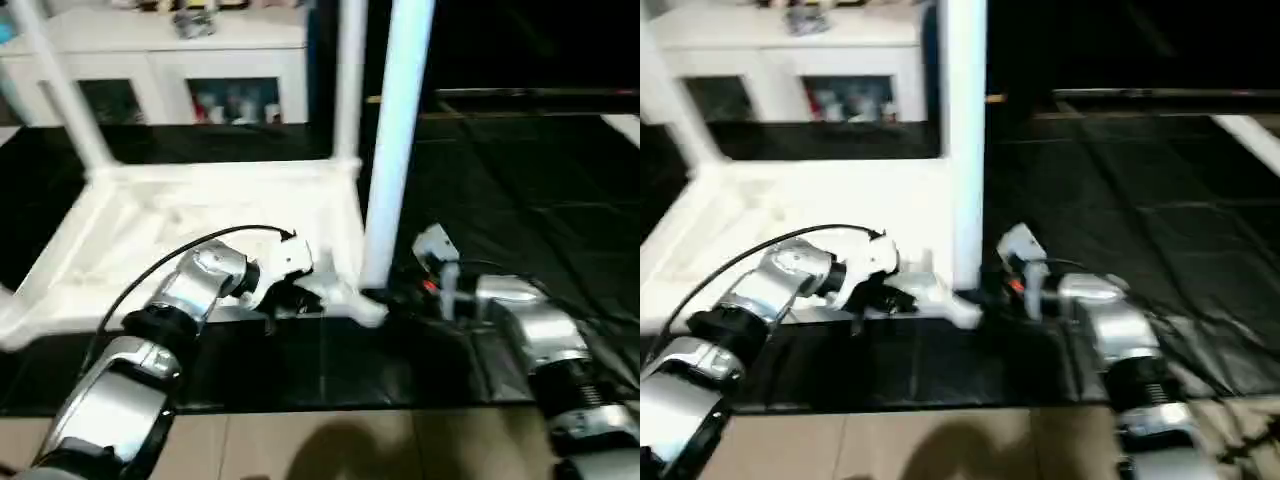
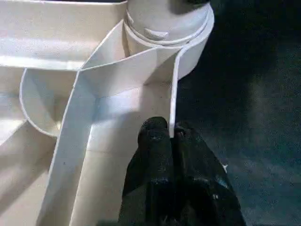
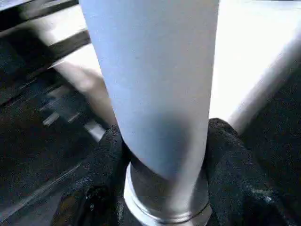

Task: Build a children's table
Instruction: Rotate leg to tighten

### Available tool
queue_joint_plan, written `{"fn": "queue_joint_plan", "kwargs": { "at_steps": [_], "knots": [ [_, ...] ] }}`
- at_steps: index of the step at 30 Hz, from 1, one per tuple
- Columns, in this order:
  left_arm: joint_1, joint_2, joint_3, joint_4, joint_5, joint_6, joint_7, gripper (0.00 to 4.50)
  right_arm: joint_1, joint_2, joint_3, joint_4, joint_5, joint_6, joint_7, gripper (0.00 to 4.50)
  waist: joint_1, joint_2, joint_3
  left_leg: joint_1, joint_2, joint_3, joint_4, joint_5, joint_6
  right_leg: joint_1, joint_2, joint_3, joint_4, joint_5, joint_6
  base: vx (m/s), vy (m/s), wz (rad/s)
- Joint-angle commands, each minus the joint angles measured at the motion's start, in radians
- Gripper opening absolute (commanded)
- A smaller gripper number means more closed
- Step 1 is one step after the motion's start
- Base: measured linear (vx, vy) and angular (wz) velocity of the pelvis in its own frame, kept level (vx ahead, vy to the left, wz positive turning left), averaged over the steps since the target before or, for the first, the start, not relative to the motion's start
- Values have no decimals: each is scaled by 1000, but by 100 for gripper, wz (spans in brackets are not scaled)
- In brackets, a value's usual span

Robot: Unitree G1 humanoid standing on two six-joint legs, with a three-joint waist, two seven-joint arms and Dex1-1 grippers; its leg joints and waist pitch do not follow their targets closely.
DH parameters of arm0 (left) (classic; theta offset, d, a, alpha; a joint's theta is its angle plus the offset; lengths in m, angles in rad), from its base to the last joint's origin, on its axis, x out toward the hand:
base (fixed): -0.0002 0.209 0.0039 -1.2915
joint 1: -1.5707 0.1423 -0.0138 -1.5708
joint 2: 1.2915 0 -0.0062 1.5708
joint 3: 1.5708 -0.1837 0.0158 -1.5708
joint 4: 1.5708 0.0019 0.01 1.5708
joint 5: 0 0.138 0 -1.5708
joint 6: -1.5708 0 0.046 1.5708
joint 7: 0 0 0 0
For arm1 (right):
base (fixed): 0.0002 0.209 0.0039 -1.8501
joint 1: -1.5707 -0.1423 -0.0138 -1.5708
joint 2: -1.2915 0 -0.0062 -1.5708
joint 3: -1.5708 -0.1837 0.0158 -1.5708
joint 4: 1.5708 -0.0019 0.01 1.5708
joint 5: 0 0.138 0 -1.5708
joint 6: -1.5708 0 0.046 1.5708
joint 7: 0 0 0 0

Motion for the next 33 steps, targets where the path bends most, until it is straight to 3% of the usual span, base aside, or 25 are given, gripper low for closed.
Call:
{"fn": "queue_joint_plan", "kwargs": {
  "at_steps": [1,3,4,6,7,8,10,11,12,14,17,18,22,23,25,26,27,28,30,33],
  "knots": [
    [-30,-84,13,1,-33,26,68,0,-17,75,38,35,14,59,-55,198,-15,-7,-52,11,37,-27,-66,-316,16,42,-82,29,-131,-604,45,0,0,0],
    [-64,-140,51,41,-43,68,193,0,-61,150,9,88,2,70,-206,198,-43,2,-50,13,50,-39,-73,-368,12,44,-80,19,-134,-571,33,0,0,0],
    [-78,-163,65,55,-46,83,238,0,-79,183,-4,107,-1,76,-267,198,-50,-3,-53,16,52,-40,-72,-383,12,45,-82,16,-134,-560,32,0,0,0],
    [-96,-198,89,70,-56,98,304,0,-101,228,-13,129,-16,74,-354,198,-66,0,-55,0,58,-49,-80,-381,14,60,-91,20,-122,-506,20,0,0,0],
    [-96,-198,89,70,-56,98,304,0,-101,228,-13,129,-16,74,-354,197,-70,-2,-55,0,54,-48,-80,-379,17,56,-94,25,-122,-499,14,0,0,0],
    [-101,-208,96,74,-57,102,318,0,-104,242,-12,128,-27,80,-376,197,-67,-14,-56,5,43,-39,-75,-350,26,50,-97,31,-127,-499,3,0,0,0],
    [-104,-214,102,76,-59,101,328,0,-106,249,-5,128,-44,80,-390,197,-58,-11,-57,-2,40,-33,-75,-281,41,52,-99,41,-118,-467,-29,0,0,0],
    [-102,-212,101,72,-57,99,326,0,-104,250,3,125,-56,74,-393,197,-53,-20,-63,-7,44,-32,-76,-234,49,55,-100,48,-109,-418,-46,0,0,0],
    [-96,-202,98,66,-54,94,317,0,-100,246,8,122,-62,68,-386,197,-46,-16,-66,-8,47,-31,-77,-187,58,54,-100,55,-96,-358,-70,0,0,0],
    [-90,-189,98,62,-48,89,308,0,-97,241,7,121,-59,61,-377,251,-44,-17,-65,-8,49,-27,-77,-168,68,52,-97,60,-91,-335,-91,0,0,0],
    [-88,-172,97,68,-38,78,303,0,-94,226,9,123,-68,42,-366,266,-34,-19,-68,-11,49,-25,-75,-124,76,57,-99,64,-81,-303,-105,0,0,0],
    [-86,-162,96,69,-33,72,298,0,-90,217,9,121,-71,29,-354,286,-29,-25,-71,-14,49,-24,-75,-98,83,60,-99,66,-74,-280,-108,0,0,0],
    [-77,-133,95,66,-29,52,277,0,-61,177,3,79,-44,6,-272,313,-19,-26,-72,-18,47,-21,-72,-73,100,61,-95,72,-65,-240,-114,0,0,0],
    [-74,-125,95,66,-30,44,269,0,-49,163,3,60,-36,7,-242,320,-17,-20,-76,-21,50,-22,-70,-49,107,59,-94,76,-58,-203,-118,0,0,0],
    [-67,-100,96,66,-34,22,242,0,-2,84,15,-2,-25,6,-133,343,-10,-22,-74,-16,52,-19,-69,-56,120,55,-91,78,-57,-184,-128,0,0,0],
    [-67,-100,96,66,-34,22,242,0,-2,84,15,-2,-25,6,-133,354,-8,-22,-74,-20,50,-19,-69,-59,127,59,-91,78,-55,-182,-131,0,0,0],
    [-63,-90,95,66,-35,17,227,0,15,48,13,-22,-19,6,-94,362,-10,-13,-74,-21,52,-20,-69,-60,123,58,-91,78,-54,-184,-134,0,0,0],
    [-60,-81,92,65,-34,4,211,0,29,18,7,-35,-12,0,-62,374,-8,-15,-76,-19,52,-19,-67,-62,126,57,-88,78,-57,-179,-132,0,0,0],
    [-51,-67,84,59,-34,-15,171,0,44,-40,-20,-42,0,-16,-18,390,-4,-16,-81,-29,48,-18,-60,-29,136,56,-88,80,-46,-134,-149,0,0,0],
    [-43,-58,78,49,-37,-33,134,0,52,-90,-45,-40,3,-35,18,413,11,-21,-81,-27,50,-14,-55,-22,145,49,-87,82,-45,-133,-154,0,0,0]
  ]
}}
